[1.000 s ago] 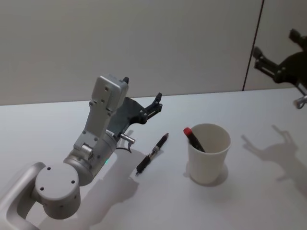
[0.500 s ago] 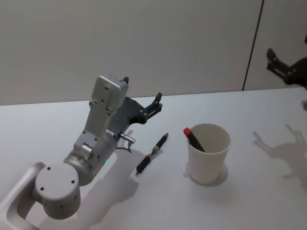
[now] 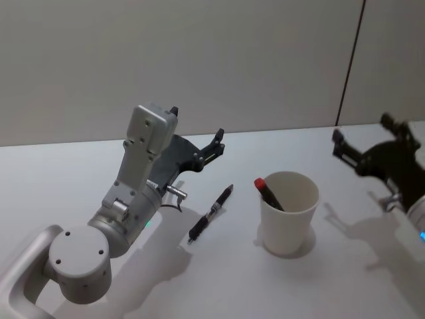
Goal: Place the pen into the pen holder.
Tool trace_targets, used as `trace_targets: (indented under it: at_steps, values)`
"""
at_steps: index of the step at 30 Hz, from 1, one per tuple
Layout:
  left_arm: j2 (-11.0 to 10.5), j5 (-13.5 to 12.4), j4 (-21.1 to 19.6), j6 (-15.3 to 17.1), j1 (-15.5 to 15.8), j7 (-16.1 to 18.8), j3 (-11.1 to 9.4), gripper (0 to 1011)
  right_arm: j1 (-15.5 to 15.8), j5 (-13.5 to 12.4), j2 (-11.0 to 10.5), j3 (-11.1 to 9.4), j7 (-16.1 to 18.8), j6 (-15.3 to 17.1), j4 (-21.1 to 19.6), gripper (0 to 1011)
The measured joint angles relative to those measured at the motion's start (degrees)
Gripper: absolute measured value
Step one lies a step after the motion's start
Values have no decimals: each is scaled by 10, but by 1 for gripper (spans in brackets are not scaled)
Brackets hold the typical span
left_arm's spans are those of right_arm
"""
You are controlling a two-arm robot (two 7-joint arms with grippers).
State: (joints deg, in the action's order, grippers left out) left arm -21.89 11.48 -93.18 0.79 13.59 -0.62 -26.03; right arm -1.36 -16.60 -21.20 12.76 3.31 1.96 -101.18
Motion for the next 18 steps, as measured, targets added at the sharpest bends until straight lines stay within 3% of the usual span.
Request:
trace_targets:
  at_steps: [5,18]
  values:
    - [0,0,0,0,0,0,0,1001,19,1,16,1,4,0,0,1001]
    - [0,0,0,0,0,0,0,1001,22,2,18,2,5,0,-1,1001]
